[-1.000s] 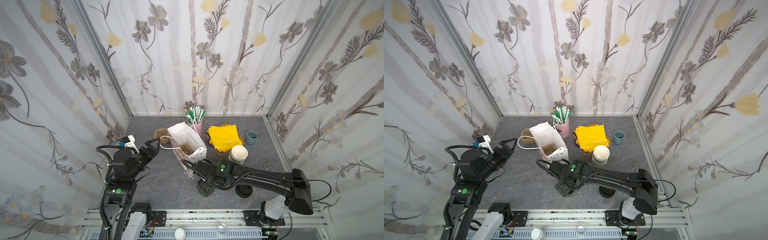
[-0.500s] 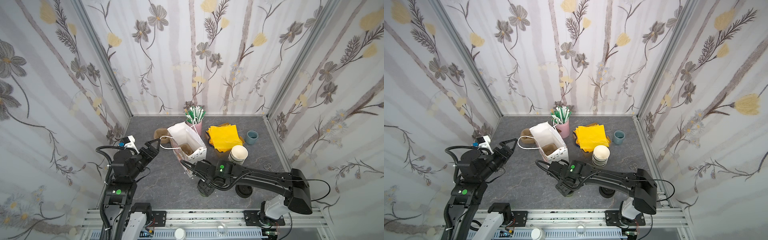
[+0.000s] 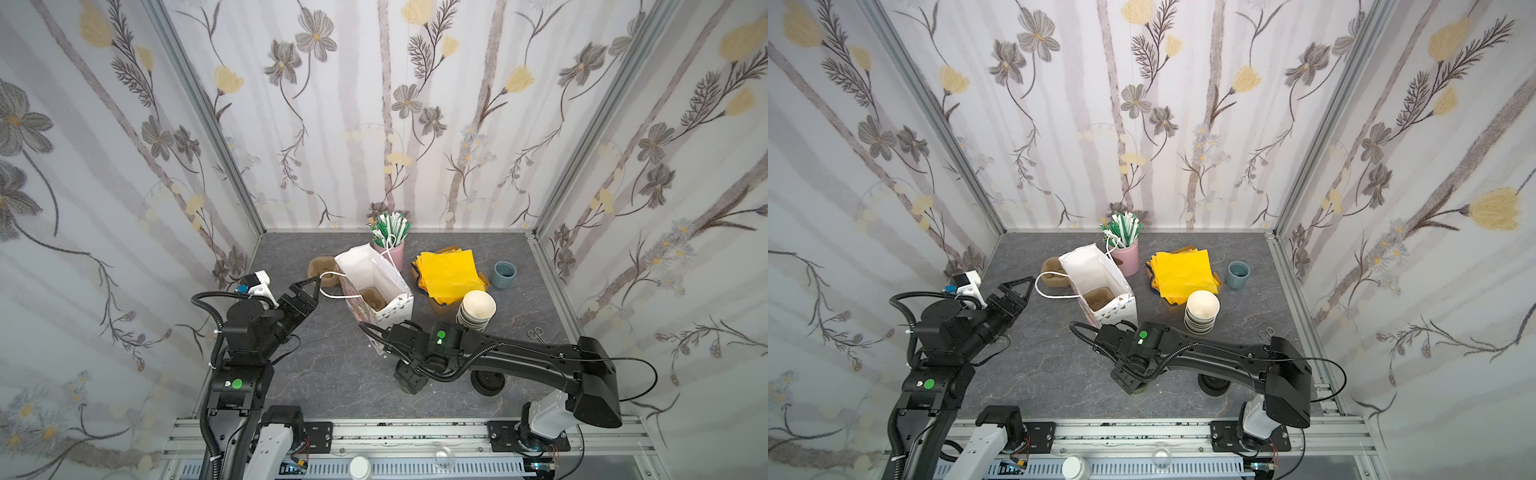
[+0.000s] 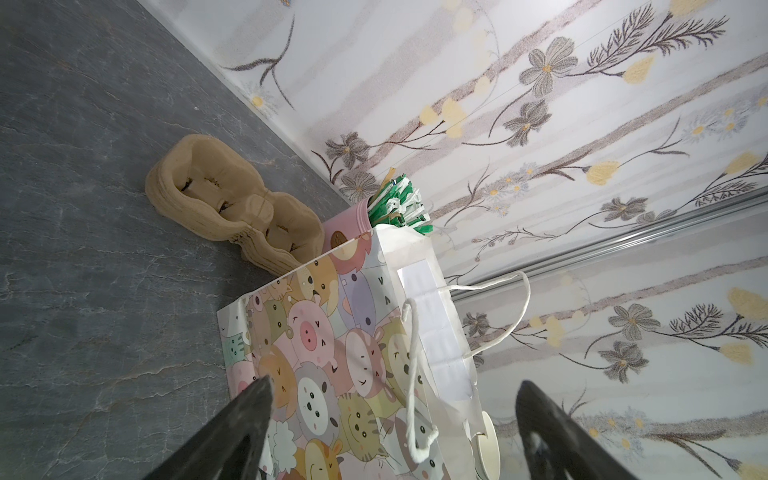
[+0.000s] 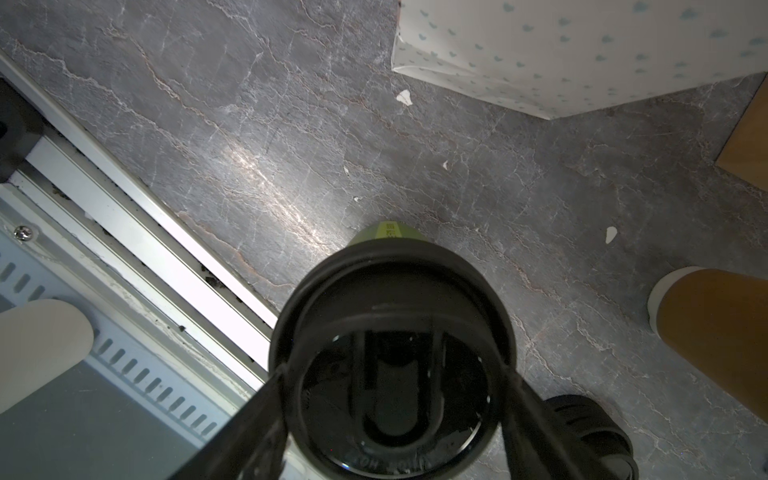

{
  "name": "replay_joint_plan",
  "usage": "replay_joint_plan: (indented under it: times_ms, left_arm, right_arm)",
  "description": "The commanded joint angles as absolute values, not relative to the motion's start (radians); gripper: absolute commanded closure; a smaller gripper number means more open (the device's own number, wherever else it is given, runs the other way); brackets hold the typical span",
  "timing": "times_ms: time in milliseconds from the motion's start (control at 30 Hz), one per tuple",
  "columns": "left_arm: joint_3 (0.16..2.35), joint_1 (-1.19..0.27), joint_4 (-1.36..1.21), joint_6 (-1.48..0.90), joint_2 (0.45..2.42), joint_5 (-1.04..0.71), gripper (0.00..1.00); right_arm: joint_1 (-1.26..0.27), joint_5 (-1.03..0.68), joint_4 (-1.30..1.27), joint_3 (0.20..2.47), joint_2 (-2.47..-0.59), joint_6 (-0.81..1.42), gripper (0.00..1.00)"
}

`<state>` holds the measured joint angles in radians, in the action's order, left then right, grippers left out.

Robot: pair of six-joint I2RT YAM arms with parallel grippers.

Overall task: Pack the takeout coffee
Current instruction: 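Lower the right gripper and grasp the black-lidded cup by its lid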

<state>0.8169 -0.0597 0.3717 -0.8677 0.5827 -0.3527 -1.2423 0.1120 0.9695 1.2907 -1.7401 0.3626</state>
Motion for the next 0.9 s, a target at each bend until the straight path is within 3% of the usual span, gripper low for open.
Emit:
replay_joint_plan:
  times_ms: [0, 500, 867]
  left_arm:
    - [0.814, -0.060, 0.325, -0.873, 0.582, -0.355, 0.08]
    - [0.819, -0.060, 0.324, -0.874, 0.589, -0.354, 0.08]
    - [0.826, -0.060, 0.325, -0.864, 0.637, -0.408, 0.08]
  right_arm:
    - [-1.244, 0.106, 0.968, 1.290, -1.747, 0.351, 0.28]
    - [-1.247, 0.106, 1.007, 1.311, -1.699, 0.390, 0.31]
    - [-1.296, 0.116, 1.176, 1.435, -1.623, 0.561, 0.32]
